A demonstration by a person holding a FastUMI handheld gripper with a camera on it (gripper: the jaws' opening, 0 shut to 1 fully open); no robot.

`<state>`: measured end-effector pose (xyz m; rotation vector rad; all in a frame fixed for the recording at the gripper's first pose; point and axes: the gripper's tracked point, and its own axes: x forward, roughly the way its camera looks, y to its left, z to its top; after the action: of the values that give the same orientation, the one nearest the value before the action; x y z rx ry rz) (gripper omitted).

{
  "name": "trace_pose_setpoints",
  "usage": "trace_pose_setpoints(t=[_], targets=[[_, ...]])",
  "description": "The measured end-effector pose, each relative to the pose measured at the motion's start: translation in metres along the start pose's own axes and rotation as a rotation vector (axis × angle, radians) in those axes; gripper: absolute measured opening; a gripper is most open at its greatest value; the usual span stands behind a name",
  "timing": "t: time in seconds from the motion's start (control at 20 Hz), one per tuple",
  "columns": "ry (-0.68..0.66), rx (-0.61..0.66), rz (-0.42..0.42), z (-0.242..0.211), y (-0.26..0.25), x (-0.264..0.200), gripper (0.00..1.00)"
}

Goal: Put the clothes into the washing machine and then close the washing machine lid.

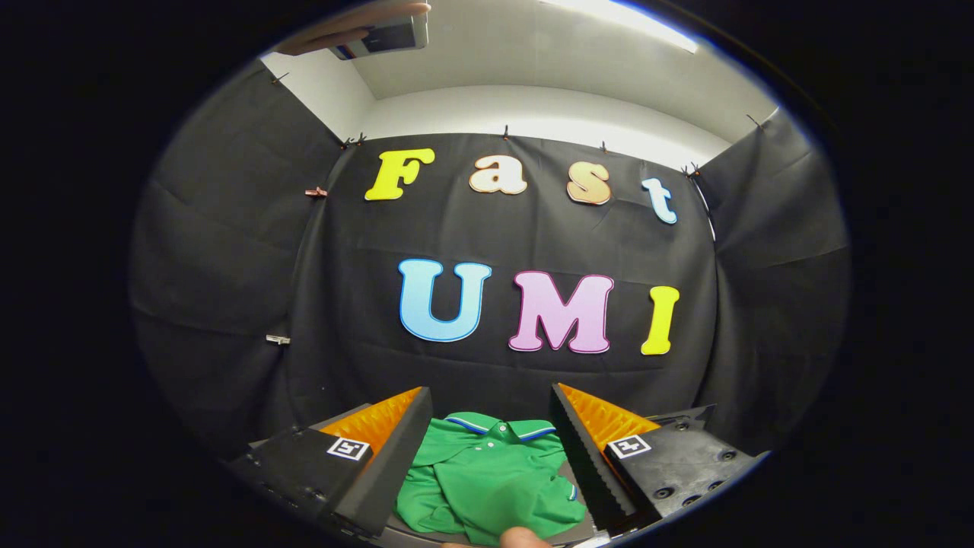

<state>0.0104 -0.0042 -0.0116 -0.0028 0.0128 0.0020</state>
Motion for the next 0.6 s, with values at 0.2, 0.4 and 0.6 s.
trace_pose_setpoints(t=[0.2,0.4,0.6], targets=[[0.008,-0.003,0.005,-0.0025,0.001,0.0017,0.97],[0.01,-0.004,0.015,-0.0029,0.0024,0.0038,0.97],[0.011,0.001,0.019,-0.0006,0.0043,0.007,0.97]])
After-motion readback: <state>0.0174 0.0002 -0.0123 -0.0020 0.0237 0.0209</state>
